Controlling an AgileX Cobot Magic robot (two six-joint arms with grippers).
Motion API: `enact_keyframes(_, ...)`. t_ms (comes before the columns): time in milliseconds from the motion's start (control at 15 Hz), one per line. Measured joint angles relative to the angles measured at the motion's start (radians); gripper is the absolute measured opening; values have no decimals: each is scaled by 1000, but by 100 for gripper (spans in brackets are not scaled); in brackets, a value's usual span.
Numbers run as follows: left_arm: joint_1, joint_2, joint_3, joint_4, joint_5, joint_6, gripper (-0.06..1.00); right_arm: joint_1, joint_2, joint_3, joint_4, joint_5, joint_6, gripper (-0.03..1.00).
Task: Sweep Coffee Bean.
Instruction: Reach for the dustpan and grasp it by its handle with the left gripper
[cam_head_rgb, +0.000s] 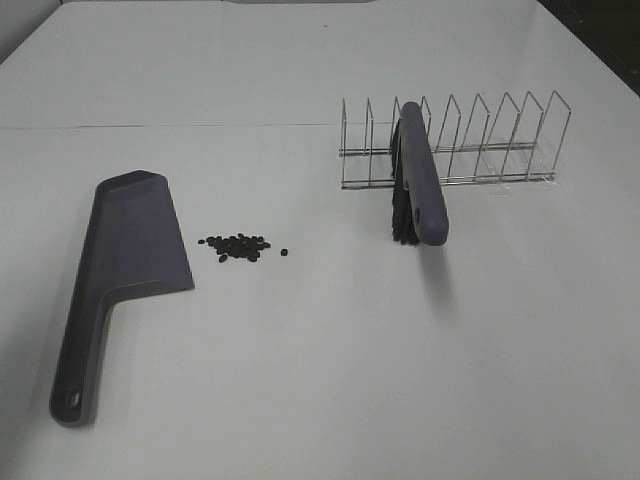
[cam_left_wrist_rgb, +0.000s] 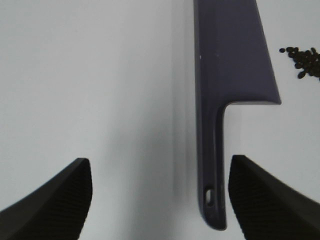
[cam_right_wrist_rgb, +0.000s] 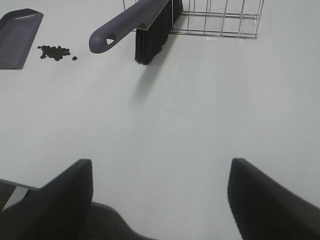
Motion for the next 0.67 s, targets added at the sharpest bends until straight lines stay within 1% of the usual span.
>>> enact_keyframes(133,0,114,-27,-65,-44,0,60,0,0,0,0,0,0,70)
enact_keyframes(200,0,170,-45,-81,-51,0,58,0,0,0,0,0,0,70)
enact_keyframes(267,0,281,-74,-121,-52,38,58,0,0,0,0,0,0,70)
enact_keyframes(333,0,305,-77,-137,-53,55,60,0,0,0,0,0,0,70)
enact_keyframes(533,0,415,-84,-260,-79,169,77,0,0,0,0,0,0,70)
enact_keyframes(600,-2,453,-88,-315,-80,195,80,0,0,0,0,0,0,70)
enact_keyframes(667,-14,486,-91,-353,-87,216,81,0,0,0,0,0,0,70)
